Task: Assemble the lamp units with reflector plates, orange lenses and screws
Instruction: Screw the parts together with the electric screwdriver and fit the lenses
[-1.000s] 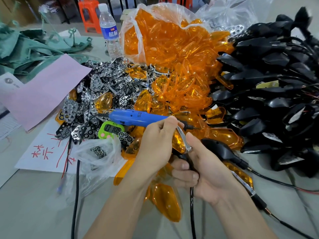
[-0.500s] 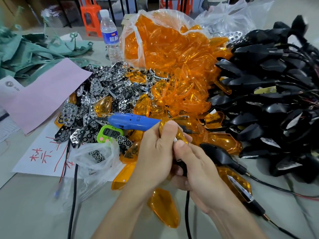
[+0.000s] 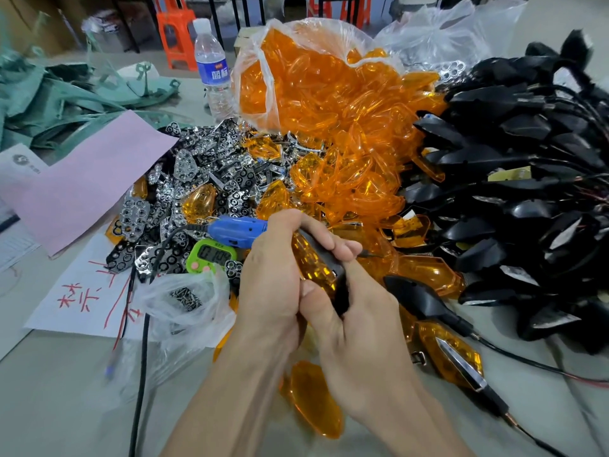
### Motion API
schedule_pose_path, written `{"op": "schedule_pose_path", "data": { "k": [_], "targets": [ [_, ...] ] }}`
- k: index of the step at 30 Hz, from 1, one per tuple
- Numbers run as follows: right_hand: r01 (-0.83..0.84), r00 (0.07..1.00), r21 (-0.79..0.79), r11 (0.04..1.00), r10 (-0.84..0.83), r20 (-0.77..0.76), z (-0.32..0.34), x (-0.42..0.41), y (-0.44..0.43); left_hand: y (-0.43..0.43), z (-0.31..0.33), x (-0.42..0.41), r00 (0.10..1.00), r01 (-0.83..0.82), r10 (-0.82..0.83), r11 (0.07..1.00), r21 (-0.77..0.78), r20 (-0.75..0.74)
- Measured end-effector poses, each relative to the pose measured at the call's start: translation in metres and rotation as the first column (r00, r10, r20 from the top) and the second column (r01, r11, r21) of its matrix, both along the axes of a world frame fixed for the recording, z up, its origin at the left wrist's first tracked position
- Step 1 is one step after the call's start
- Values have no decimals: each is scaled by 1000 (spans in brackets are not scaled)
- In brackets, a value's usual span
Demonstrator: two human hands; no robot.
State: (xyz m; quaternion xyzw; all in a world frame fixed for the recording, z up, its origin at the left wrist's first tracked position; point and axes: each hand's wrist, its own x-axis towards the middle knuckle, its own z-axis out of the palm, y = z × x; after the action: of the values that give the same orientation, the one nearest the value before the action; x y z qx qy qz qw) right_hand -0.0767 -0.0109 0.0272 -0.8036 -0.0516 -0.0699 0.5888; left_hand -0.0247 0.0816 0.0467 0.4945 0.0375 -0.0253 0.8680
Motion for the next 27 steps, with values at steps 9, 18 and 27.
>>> {"op": "schedule_pose_path", "data": {
  "k": [9,18,27],
  "targets": [
    [-9,996,-52,999,14,91,-5,6,-1,5,-2,-2,986,165,-153,953,-253,68],
    [-21,996,51,998,16,85,-20,7,1,0,-8,4,998,62,-64,989,-136,-12],
    [68,772,670,739,387,-505,-24,38,-24,128,-19,15,960,-235,191,153,960,205]
  ]
}}
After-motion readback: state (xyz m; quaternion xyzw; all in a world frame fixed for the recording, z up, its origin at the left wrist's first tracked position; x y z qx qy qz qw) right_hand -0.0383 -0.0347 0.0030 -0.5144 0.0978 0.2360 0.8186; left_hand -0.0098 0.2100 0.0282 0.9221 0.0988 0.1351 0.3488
